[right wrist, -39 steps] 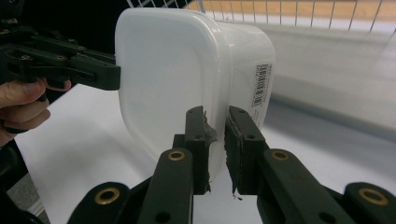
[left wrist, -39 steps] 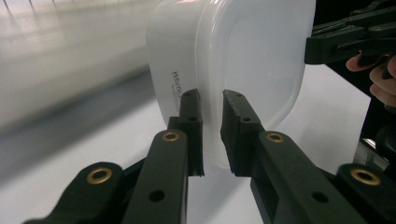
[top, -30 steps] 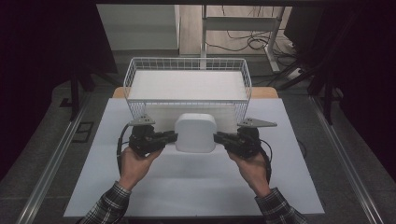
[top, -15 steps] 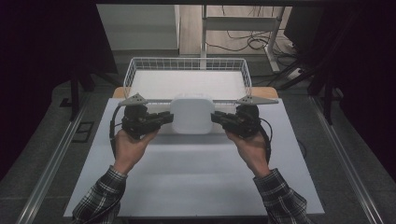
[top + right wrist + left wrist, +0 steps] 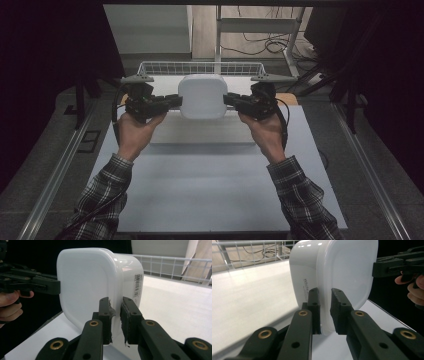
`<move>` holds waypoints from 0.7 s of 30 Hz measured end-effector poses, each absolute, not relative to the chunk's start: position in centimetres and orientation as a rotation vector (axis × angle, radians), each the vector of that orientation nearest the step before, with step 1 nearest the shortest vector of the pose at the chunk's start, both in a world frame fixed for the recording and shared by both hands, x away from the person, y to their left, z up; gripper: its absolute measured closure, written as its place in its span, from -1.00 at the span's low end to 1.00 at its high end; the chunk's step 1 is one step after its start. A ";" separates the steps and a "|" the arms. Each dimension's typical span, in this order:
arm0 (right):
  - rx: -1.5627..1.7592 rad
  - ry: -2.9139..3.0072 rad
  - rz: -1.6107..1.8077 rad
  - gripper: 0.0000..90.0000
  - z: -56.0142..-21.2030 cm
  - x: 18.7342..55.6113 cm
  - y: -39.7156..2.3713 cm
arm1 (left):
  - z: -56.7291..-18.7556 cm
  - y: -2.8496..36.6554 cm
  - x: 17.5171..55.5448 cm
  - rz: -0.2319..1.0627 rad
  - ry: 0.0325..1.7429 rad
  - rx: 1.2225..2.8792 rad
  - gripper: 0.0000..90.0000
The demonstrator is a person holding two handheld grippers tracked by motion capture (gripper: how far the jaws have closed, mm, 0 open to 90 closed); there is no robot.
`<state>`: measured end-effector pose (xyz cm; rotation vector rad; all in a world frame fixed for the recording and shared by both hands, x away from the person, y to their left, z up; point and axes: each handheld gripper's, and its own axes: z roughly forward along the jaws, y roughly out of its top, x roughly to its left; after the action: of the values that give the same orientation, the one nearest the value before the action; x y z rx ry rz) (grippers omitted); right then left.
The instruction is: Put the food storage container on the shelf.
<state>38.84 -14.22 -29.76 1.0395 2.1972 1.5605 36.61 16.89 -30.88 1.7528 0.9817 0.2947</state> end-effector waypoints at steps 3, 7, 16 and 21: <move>1.062 2.193 1.547 0.73 -29.3 39.9 -14.0 | -30.6 16.9 37.4 0.289 0.989 1.752 0.76; 1.096 2.193 1.531 0.72 -29.2 41.0 -13.8 | -30.4 16.8 38.4 0.277 1.001 1.756 0.75; 1.192 2.193 1.518 0.68 -29.7 43.0 -14.0 | -30.4 16.4 40.2 0.232 1.024 1.754 0.75; 1.223 2.184 1.516 0.67 -29.8 43.6 -13.9 | -30.8 16.4 40.8 0.207 1.030 1.747 0.69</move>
<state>43.58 -13.91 -29.82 1.2225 2.1840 1.5158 40.81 16.39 -30.76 1.7470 1.0303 0.2071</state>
